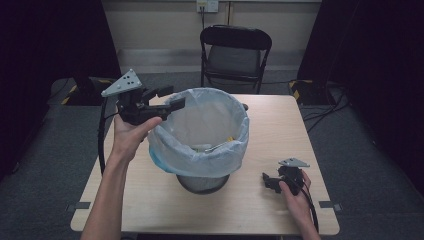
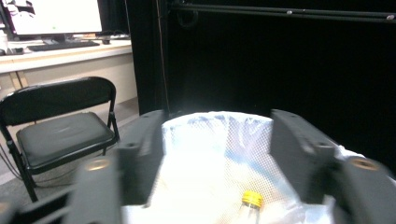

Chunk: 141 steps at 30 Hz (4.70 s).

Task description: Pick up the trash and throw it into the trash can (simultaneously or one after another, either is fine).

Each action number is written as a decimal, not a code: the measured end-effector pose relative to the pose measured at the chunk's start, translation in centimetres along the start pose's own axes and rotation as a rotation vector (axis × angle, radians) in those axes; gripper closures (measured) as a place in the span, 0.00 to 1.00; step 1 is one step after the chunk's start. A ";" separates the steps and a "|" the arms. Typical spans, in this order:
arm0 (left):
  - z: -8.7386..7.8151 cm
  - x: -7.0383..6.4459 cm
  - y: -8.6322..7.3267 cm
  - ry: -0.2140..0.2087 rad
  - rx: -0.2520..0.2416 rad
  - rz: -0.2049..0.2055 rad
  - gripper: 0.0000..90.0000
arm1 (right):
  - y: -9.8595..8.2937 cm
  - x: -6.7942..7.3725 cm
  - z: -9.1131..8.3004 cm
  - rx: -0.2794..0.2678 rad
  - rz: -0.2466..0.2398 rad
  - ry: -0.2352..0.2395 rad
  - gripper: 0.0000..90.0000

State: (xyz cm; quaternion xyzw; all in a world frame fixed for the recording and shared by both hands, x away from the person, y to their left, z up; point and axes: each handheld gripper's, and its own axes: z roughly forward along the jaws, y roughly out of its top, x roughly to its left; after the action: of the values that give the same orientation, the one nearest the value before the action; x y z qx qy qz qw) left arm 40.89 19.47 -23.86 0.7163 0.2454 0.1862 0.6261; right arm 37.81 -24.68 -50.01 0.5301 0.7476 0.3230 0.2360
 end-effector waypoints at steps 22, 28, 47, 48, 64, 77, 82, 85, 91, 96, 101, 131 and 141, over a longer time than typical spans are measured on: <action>-1.9 2.3 -0.6 0.071 -0.004 -0.058 0.17 | 0.0 0.0 0.0 0.000 0.000 0.000 0.13; -2.9 2.5 -0.6 0.092 -0.015 -0.055 0.18 | 0.0 0.0 0.0 0.000 -0.001 0.000 0.13; -6.9 4.6 -2.4 0.184 0.013 -0.118 0.18 | 0.0 0.0 0.0 0.000 -0.001 0.000 0.13; -7.0 4.6 -2.5 0.197 0.020 -0.115 0.18 | 0.0 0.0 0.0 0.000 0.000 0.000 0.13; -8.6 5.9 -6.1 0.258 0.095 -0.157 0.18 | 0.0 0.0 0.0 0.000 -0.001 0.000 0.13; -9.3 5.8 -9.5 0.320 0.165 -0.165 0.17 | 0.0 0.0 0.0 -0.001 -0.001 0.000 0.13; -9.8 5.7 -10.6 0.368 0.167 -0.170 0.17 | 0.0 0.0 0.0 -0.001 -0.001 0.000 0.13; -10.1 5.7 -11.5 0.404 0.185 -0.174 0.17 | 0.0 0.0 0.0 0.000 0.000 0.000 0.13; -10.2 5.4 -13.7 0.430 0.254 -0.177 0.18 | 0.0 0.0 0.0 0.000 0.000 0.000 0.13; -9.4 4.9 -15.9 0.441 0.332 -0.162 0.18 | 0.0 0.0 0.0 0.000 -0.001 0.000 0.13; -9.5 4.4 -18.2 0.463 0.356 -0.176 0.19 | 0.0 0.0 0.0 0.000 0.000 0.000 0.13; -6.8 2.2 -27.6 0.414 0.597 -0.159 0.06 | 0.0 0.0 0.0 0.000 -0.001 -0.001 0.13; -6.7 2.3 -27.6 0.419 0.608 -0.155 0.03 | 0.0 0.0 0.0 0.000 -0.001 -0.001 0.13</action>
State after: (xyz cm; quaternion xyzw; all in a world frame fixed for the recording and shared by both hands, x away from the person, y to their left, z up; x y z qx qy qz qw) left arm 35.63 28.87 -50.23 0.7952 0.4656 0.1992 0.3335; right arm 37.81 -24.67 -50.01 0.5300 0.7476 0.3227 0.2366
